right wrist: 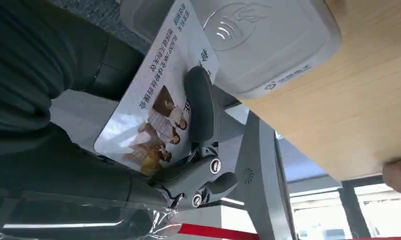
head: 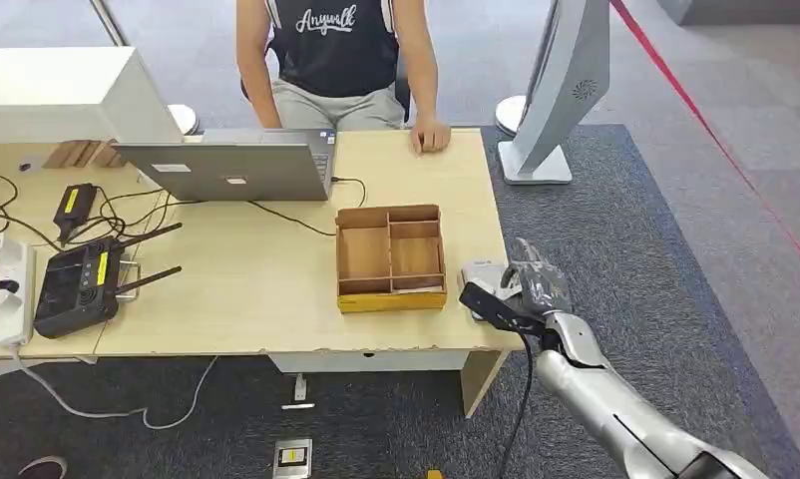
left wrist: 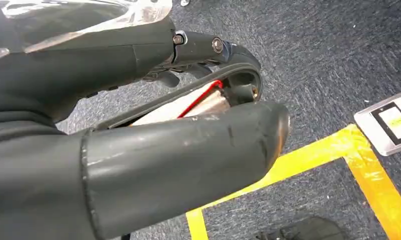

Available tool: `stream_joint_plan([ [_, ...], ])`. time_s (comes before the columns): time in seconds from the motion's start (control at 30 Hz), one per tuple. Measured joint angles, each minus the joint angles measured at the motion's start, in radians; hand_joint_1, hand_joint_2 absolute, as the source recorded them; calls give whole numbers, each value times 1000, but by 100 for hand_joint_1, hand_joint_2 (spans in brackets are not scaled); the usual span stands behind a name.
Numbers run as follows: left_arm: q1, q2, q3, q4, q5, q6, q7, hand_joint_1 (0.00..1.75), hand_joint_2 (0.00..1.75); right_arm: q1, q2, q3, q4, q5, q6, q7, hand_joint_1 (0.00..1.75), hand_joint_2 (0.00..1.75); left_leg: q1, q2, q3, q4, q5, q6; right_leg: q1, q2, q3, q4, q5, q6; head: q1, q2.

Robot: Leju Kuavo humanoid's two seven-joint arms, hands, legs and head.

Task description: Pass the card to the sensor for recognition and then transmit it.

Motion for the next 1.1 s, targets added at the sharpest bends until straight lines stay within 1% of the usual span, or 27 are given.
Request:
stream_joint_plan([
  [0.33, 0, 2, -6, -3, 1, 0, 0, 0, 0, 0, 1, 0, 2, 0, 0, 0, 175, 175, 0, 0, 0, 0, 0, 0, 0, 0, 0, 0, 0, 0, 0, 0],
  [0.43, 0, 3, -9, -5, 19, 3, 0, 0, 0, 0, 2, 0, 3, -5, -2, -4, 175, 175, 0, 0, 0, 0, 0, 0, 0, 0, 0, 0, 0, 0, 0, 0],
  [0.67, 0, 5, -29, -5, 48, 20, -2, 0, 0, -15, 6, -2, 0, -26, -39, -25, 175, 175, 0, 0, -1, 0, 0, 0, 0, 0, 0, 0, 0, 0, 0, 0],
  [0.73, 0, 8, -38, -5, 57, 23, -2, 0, 0, -35, 3, -4, -12, -34, -43, -24, 175, 175, 0, 0, -1, 0, 0, 0, 0, 0, 0, 1, 1, 0, 0, 0],
  [0.83, 0, 13, -53, -5, 72, 24, -2, 0, 0, -92, -4, -15, -48, -37, -95, -31, 175, 175, 0, 0, -1, 0, 1, 0, 0, 0, -1, 1, 1, -1, 0, 0],
  [0.93, -1, 21, -68, -5, 90, 26, -3, 0, 0, -169, -11, -24, -84, -26, -77, -10, 175, 175, 0, 0, -1, 0, 1, 0, 0, 0, -1, 1, 1, -1, 0, 0],
  [1.1, -2, 33, -95, -5, 92, 26, -2, 0, 0, -279, -13, -42, -136, 9, -77, -10, 175, 175, 0, 0, -1, 0, 1, 0, 0, 0, -1, 1, 1, -1, 0, 0],
])
